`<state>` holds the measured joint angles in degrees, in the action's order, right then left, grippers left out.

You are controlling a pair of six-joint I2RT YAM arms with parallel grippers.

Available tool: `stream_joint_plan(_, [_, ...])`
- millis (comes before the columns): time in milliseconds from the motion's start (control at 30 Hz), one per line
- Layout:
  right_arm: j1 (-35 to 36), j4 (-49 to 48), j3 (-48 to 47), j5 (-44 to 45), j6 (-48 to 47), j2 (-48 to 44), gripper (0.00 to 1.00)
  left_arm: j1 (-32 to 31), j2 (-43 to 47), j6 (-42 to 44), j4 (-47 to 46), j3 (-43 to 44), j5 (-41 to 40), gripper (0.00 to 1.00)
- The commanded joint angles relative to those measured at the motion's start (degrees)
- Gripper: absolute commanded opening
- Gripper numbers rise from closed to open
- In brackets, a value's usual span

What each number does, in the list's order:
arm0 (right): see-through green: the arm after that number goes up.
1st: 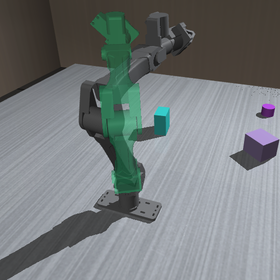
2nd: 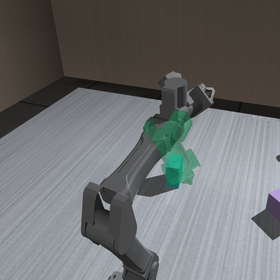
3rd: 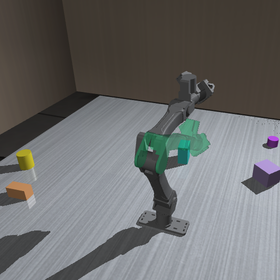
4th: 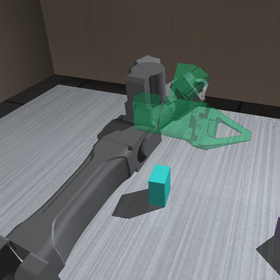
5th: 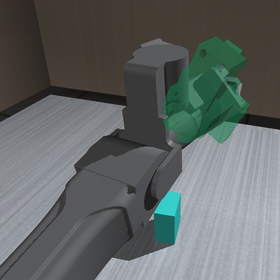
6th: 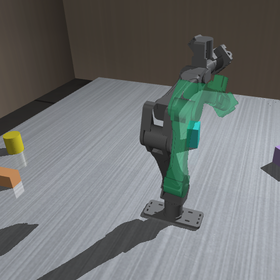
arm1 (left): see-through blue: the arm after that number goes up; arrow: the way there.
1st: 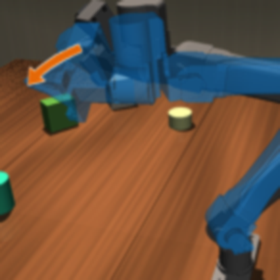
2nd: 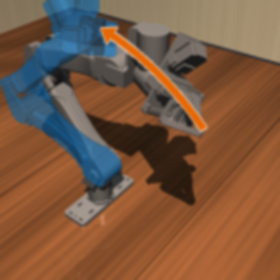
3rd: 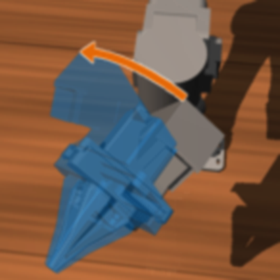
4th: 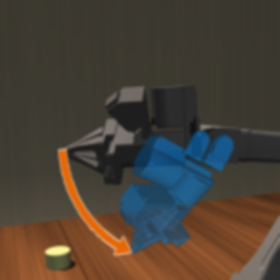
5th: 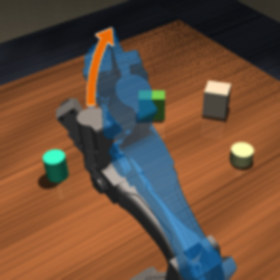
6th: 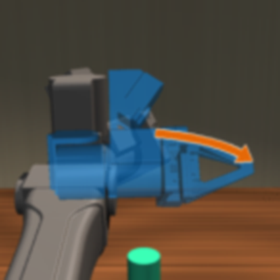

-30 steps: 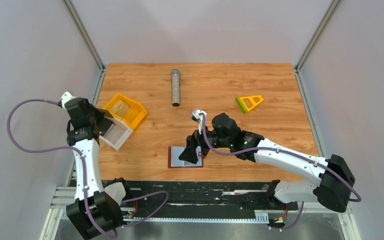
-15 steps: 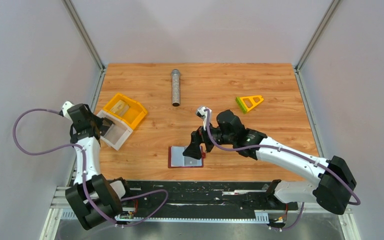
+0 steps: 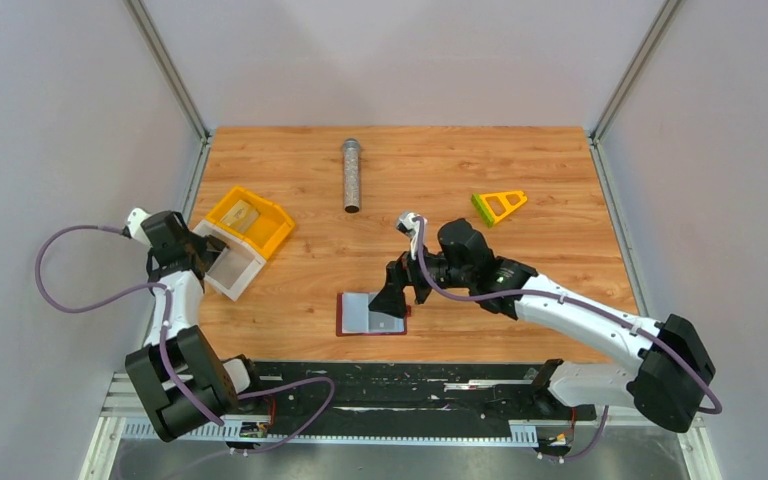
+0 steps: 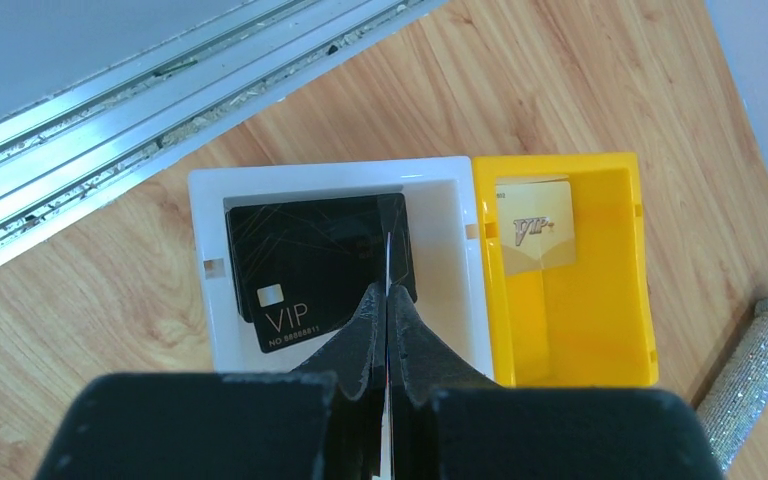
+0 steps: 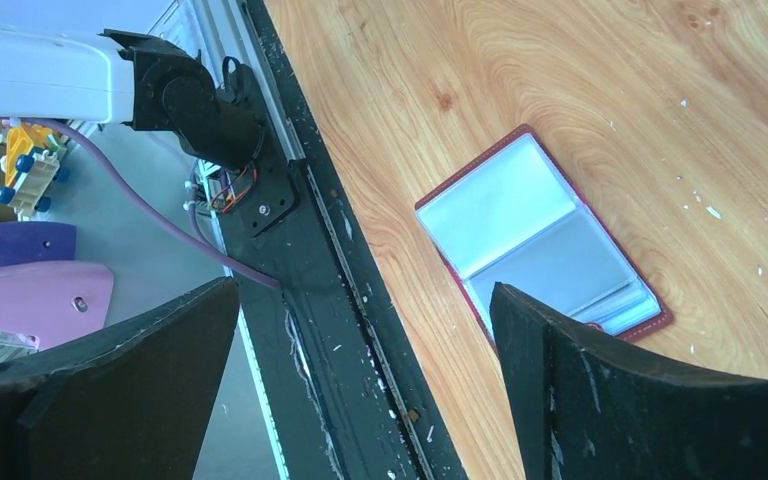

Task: Take the credit cards out of the card holder
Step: Place the credit card in the storage box.

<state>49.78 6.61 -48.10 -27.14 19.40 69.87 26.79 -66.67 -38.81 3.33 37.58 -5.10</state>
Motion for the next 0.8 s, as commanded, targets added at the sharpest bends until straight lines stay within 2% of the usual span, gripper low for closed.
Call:
stream_joint_plan(0, [-0.7,-2.1,0.5,-1.1,-0.5,-2.3,1.0,0.7,0.0,0.1,-5.6,-0.8,-2.4,0.0])
stream_joint_plan(300, [-1.9,-2.2,1.6,-1.7,-0.4,-3.1,1.0,0.7,-2.3,0.0,-7.0,-1.3,-3.3,0.11])
stream_joint_plan(600, [-3.6,-2.1,2.6,-2.6,0.0,-3.9,1.0,0.7,-4.6,-0.1,-6.9,-1.1,-4.4,0.16])
stream_joint_plan(767, [-4.5,-2.1,2.6,-3.5,0.4,-3.3,1.0,0.7,-5.2,0.5,-6.1,-0.4,-5.6,0.23])
